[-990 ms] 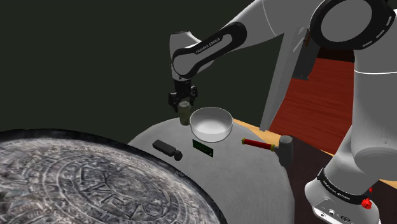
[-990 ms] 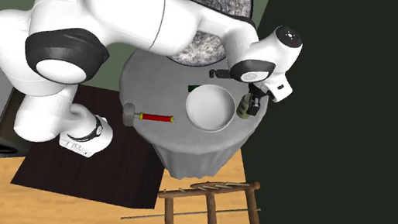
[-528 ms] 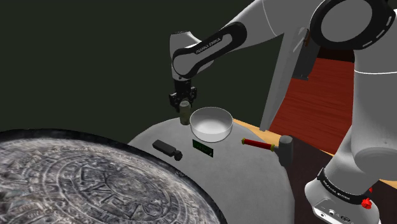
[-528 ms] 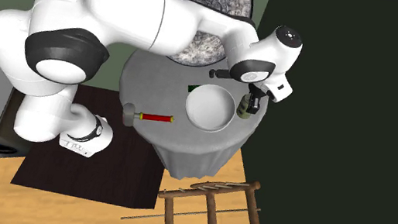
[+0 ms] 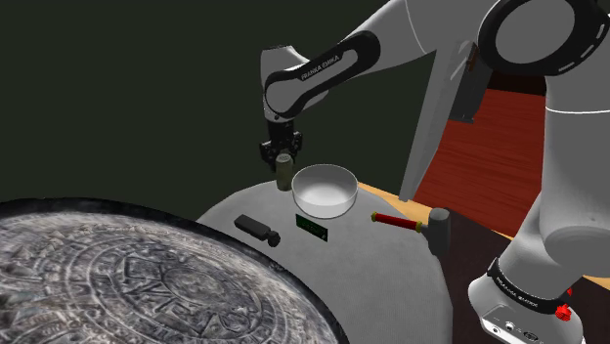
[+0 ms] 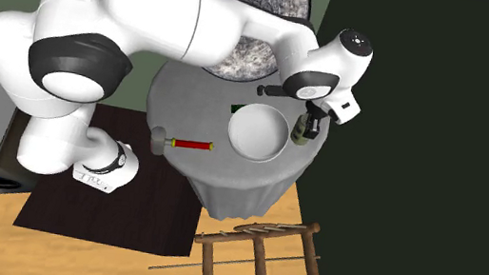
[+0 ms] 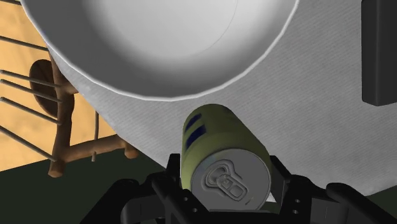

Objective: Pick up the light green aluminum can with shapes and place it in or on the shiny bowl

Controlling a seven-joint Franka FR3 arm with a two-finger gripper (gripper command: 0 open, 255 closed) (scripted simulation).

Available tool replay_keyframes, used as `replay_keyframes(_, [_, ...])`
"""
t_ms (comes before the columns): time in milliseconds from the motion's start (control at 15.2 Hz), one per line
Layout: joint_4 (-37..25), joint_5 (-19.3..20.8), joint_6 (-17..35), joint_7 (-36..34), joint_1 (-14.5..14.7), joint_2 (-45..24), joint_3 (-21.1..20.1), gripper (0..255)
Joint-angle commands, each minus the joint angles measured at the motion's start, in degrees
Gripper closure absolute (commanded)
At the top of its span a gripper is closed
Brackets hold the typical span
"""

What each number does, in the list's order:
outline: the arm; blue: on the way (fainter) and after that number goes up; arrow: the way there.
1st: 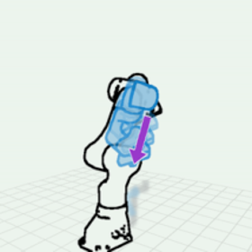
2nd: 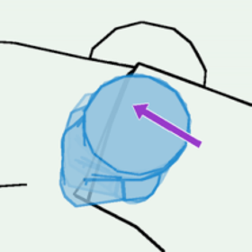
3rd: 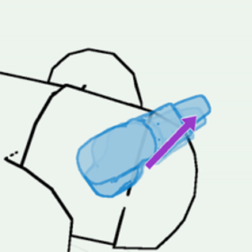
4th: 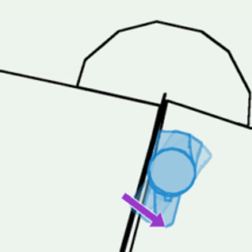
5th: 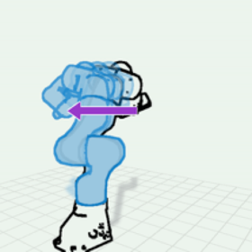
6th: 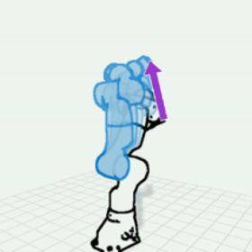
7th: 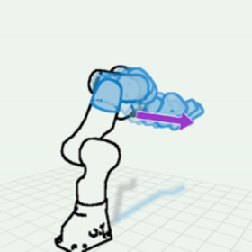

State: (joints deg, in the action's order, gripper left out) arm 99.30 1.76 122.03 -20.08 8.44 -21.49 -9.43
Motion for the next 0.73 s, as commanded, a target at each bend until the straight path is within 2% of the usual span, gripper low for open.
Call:
replay_keyframes(0, [-0.8,-0.1,-1.2,0.0,0.0,0.5,-0.1,255])
replay_keyframes(660, [-5.2,-0.5,-8.0,0.2,-0.1,2.9,-0.2,255])
